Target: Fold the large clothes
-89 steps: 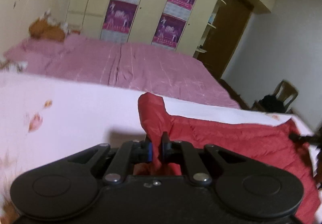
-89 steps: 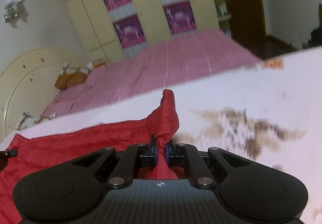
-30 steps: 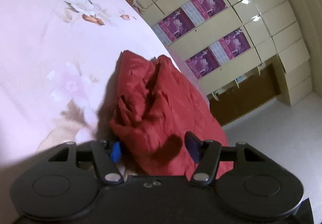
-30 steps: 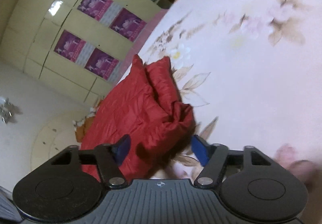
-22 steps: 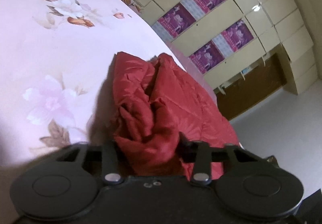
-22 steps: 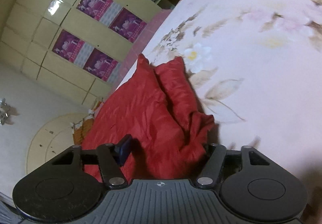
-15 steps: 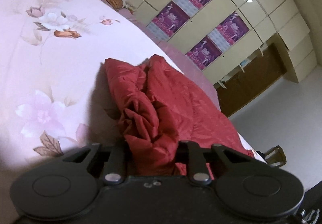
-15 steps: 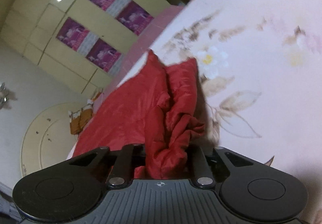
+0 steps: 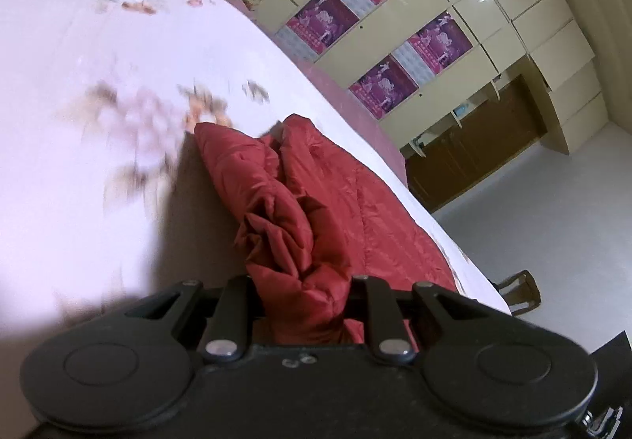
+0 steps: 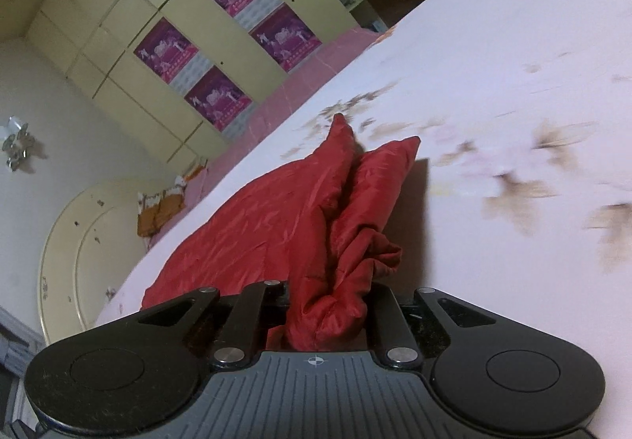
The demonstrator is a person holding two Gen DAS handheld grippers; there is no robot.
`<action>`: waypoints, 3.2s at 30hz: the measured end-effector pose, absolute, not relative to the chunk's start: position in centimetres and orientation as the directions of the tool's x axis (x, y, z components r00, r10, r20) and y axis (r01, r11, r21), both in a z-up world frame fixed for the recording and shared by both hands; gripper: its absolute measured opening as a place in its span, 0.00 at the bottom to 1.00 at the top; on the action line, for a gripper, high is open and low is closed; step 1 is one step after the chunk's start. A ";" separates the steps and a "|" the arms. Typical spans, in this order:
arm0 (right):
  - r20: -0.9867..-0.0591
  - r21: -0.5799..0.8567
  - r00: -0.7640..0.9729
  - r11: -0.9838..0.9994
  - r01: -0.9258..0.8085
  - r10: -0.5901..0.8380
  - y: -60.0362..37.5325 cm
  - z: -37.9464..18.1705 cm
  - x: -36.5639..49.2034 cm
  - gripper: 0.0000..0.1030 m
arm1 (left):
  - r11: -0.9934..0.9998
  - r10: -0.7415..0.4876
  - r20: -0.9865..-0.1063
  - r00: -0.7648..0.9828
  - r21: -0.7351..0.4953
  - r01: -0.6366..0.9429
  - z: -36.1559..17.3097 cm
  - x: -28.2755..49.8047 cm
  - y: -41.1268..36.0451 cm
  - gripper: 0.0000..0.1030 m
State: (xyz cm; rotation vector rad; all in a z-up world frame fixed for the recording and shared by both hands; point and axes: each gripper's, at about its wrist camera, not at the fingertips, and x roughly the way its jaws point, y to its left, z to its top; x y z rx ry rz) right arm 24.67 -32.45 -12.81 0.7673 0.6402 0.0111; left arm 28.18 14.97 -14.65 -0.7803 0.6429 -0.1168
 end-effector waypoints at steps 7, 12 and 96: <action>-0.532 0.653 0.805 0.732 0.194 0.261 -35.6 -12.2 18.6 0.12 | 0.722 -0.308 -0.504 0.807 -0.676 -0.147 -14.6 22.2 12.2 0.18; -0.535 0.675 0.792 0.713 0.191 0.295 -37.0 -12.5 15.6 0.12 | 0.723 -0.281 -0.532 0.799 -0.665 -0.189 -14.3 19.0 11.6 0.18; -0.611 0.481 0.691 0.874 -0.065 0.387 -35.3 -9.1 16.3 0.00 | 0.947 -0.310 -0.546 0.778 -0.254 0.199 -5.2 19.6 -16.0 0.23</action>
